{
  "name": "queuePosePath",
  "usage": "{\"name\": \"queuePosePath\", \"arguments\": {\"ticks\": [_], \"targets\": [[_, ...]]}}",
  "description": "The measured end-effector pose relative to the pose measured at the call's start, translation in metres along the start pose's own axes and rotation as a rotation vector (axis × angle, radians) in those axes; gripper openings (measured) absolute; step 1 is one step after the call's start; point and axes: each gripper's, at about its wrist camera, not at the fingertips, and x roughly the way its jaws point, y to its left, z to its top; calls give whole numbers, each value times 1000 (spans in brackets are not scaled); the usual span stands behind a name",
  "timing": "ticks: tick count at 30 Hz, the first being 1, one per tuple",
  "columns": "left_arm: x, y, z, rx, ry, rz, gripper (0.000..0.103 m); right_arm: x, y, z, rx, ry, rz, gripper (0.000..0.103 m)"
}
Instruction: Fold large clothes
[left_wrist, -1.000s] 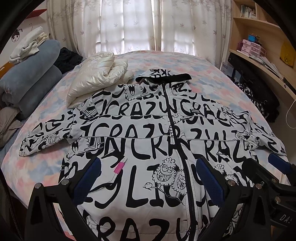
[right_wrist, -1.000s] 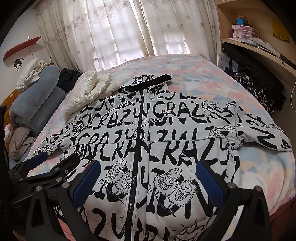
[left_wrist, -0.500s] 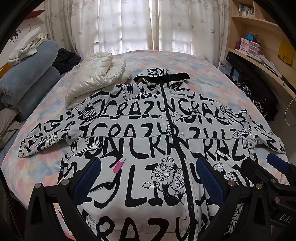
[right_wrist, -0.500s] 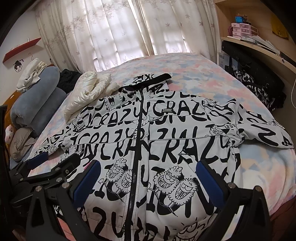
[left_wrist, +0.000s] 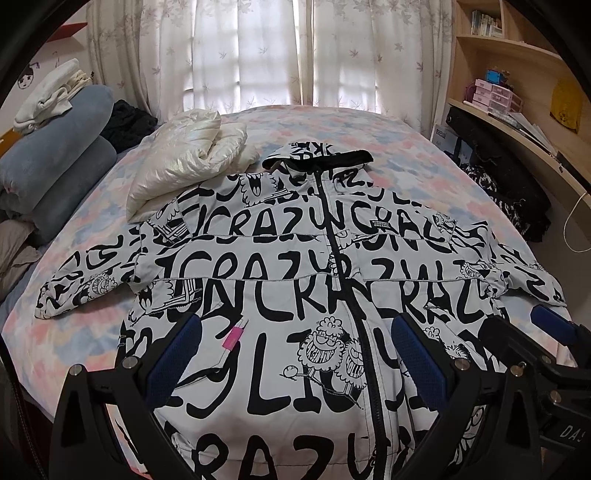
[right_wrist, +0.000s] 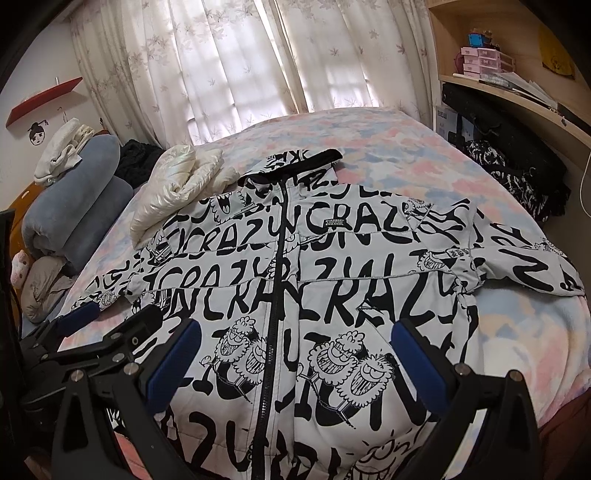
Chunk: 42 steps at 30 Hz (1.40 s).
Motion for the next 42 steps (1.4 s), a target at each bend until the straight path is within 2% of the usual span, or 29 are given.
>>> {"name": "queuePosePath", "arguments": {"ticks": [12, 21, 26, 30, 35, 39, 42], "targets": [[1, -3, 23, -4, -16, -11, 101, -13, -7, 25, -42, -42, -35, 103], [-10, -16, 50, 31, -91, 0, 102, -31, -23, 54, -83, -108, -71, 103], [-14, -26, 69, 39, -124, -35, 102, -44, -37, 70, -101, -170, -166, 103], [-21, -44, 91, 80, -212, -31, 102, -64, -64, 88, -73, -249, -231, 103], [-35, -80, 120, 175, -301, -135, 102, -89, -109, 113, -36, -336, -314, 103], [-42, -117, 140, 195, -363, -150, 102, -99, -149, 130, -28, -336, -459, 103], [-32, -149, 152, 189, -409, -114, 102, -98, -184, 138, 18, -282, -509, 103]]}}
